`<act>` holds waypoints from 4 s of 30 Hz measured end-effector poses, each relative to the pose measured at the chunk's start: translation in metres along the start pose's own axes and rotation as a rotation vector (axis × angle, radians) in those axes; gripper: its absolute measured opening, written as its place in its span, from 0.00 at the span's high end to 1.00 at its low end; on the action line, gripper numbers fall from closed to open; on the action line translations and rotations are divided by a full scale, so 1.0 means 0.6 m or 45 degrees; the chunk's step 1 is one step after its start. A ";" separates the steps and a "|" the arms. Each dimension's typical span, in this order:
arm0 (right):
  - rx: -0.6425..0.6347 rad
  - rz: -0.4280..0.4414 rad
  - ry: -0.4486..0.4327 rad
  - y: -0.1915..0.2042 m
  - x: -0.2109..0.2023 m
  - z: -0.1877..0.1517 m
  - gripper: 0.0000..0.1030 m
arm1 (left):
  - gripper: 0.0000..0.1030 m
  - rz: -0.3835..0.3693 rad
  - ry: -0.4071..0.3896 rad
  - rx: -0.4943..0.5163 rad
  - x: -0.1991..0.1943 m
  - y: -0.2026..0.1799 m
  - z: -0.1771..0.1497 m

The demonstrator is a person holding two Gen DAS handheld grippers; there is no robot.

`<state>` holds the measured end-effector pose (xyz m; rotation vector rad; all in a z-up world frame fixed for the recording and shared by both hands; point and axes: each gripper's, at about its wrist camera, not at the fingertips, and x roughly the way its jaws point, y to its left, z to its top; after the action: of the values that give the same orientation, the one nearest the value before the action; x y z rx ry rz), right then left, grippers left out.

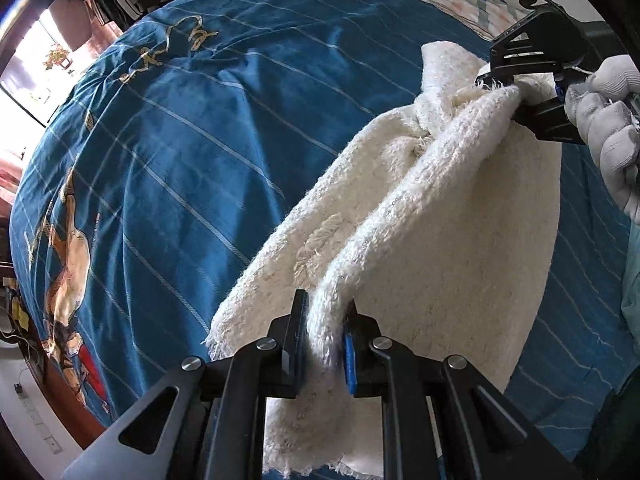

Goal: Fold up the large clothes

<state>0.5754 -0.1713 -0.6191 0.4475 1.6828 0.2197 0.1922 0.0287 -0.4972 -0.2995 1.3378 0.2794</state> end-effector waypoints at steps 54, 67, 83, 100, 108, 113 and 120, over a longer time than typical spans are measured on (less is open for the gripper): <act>0.647 0.450 -0.273 -0.450 -0.084 -0.411 0.04 | 0.04 0.071 -0.008 0.153 -0.017 0.067 0.054; 0.627 0.574 -0.307 -0.617 -0.073 -0.268 0.03 | 0.05 0.030 0.168 -0.117 0.074 0.072 -0.067; 0.798 0.711 -0.338 -0.611 -0.141 -0.418 0.96 | 0.05 0.104 0.068 -0.050 0.008 0.081 -0.029; 0.300 0.299 -0.378 -0.524 -0.288 -0.267 0.54 | 0.89 0.078 -0.049 -0.303 0.051 0.082 -0.001; -0.129 0.170 -0.199 -0.291 -0.156 -0.110 0.60 | 0.89 0.059 -0.006 -0.397 0.061 0.132 -0.003; 0.052 0.011 -0.165 -0.309 -0.039 -0.019 1.00 | 0.82 0.054 0.023 -0.336 0.087 0.127 0.011; 0.103 0.229 -0.169 -0.335 -0.143 -0.040 0.89 | 0.55 0.073 0.036 -0.281 0.031 0.118 0.034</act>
<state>0.5278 -0.3860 -0.6166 0.6619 1.5259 0.2485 0.1884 0.1025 -0.5148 -0.4519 1.3468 0.4743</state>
